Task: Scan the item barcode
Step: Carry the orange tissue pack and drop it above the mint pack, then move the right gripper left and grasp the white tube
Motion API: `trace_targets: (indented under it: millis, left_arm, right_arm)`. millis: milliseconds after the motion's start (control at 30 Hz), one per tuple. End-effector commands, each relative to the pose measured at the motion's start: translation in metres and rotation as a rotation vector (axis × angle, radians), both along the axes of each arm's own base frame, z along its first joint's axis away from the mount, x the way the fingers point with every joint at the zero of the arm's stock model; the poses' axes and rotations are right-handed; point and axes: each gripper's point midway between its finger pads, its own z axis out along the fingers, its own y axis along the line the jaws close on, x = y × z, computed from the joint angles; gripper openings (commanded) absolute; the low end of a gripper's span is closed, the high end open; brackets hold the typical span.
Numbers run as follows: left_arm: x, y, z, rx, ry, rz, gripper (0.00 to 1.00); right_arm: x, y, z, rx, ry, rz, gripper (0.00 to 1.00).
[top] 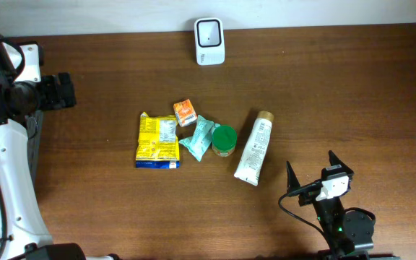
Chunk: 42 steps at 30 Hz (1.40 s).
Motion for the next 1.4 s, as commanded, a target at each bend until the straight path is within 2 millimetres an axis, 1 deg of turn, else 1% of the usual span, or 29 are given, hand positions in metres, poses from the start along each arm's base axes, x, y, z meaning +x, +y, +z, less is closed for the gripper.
trace_targets:
  millis: [0, 833, 900, 933, 967, 1033, 1067, 1167, 1333, 1367]
  left_arm:
    - [0.001, -0.001, -0.001, -0.005, 0.001, -0.019, 0.99]
    - [0.001, -0.001, -0.001, -0.005, 0.001, -0.019, 0.99]
    - [0.001, -0.001, -0.001, -0.005, 0.001, -0.019, 0.99]
    - [0.001, -0.001, -0.001, -0.005, 0.001, -0.019, 0.99]
    - [0.001, -0.001, -0.001, -0.005, 0.001, -0.019, 0.99]
    - [0.001, -0.001, -0.001, -0.005, 0.001, -0.019, 0.99]
    - [0.001, -0.001, -0.001, -0.005, 0.001, -0.019, 0.99]
    - [0.001, -0.001, -0.001, -0.005, 0.001, -0.019, 0.99]
    - [0.001, -0.001, -0.001, -0.005, 0.001, -0.019, 0.99]
    - [0.001, -0.001, -0.001, -0.005, 0.001, -0.019, 0.99]
  right_arm:
    - [0.000, 0.000, -0.002, -0.003, -0.002, 0.001, 0.98]
    - [0.000, 0.000, -0.002, -0.002, -0.002, 0.002, 0.98]
    - [0.000, 0.001, 0.005, 0.000, -0.033, 0.009, 0.98]
    - [-0.001, 0.005, 0.010, 0.002, -0.050, 0.033, 0.98]
    - [-0.002, 0.010, 0.013, 0.004, -0.065, 0.062, 0.98]
    - [-0.008, 0.027, 0.023, 0.007, -0.101, 0.167, 0.98]
    - [-0.010, 0.032, 0.026, 0.010, -0.098, 0.196, 0.98]
    - [-0.014, 0.033, 0.038, 0.041, -0.068, 0.204, 0.98]
    - [-0.023, 0.040, 0.079, 0.046, -0.007, 0.250, 0.98]
    - [-0.024, 0.042, 0.084, 0.048, 0.016, 0.260, 0.98]
